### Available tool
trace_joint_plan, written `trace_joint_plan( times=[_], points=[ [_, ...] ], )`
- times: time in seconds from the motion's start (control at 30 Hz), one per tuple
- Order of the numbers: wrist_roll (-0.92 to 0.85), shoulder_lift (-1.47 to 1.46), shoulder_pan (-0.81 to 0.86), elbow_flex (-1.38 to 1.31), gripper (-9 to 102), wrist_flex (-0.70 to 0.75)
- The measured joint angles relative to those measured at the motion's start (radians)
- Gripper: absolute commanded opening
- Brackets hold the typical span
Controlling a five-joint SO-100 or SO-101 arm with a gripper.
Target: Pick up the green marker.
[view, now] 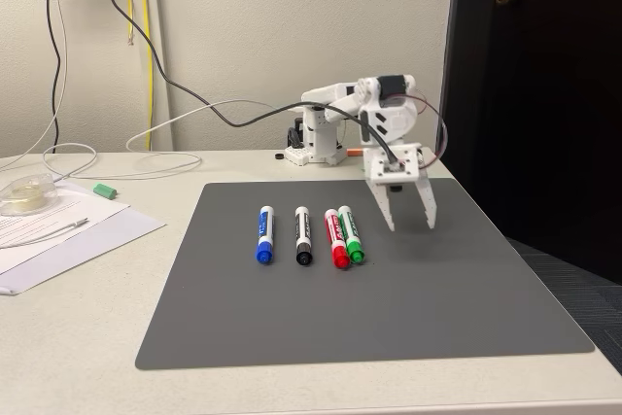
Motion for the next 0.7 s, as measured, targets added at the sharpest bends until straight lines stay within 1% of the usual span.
trace_joint_plan(
  times=[0.23,0.5,0.7],
  points=[
    [-0.055,0.02,0.051,0.0,28,0.003],
    [-0.146,0.08,0.152,0.0,30,0.066],
    [-0.199,0.08,0.187,0.0,30,0.081]
  ],
)
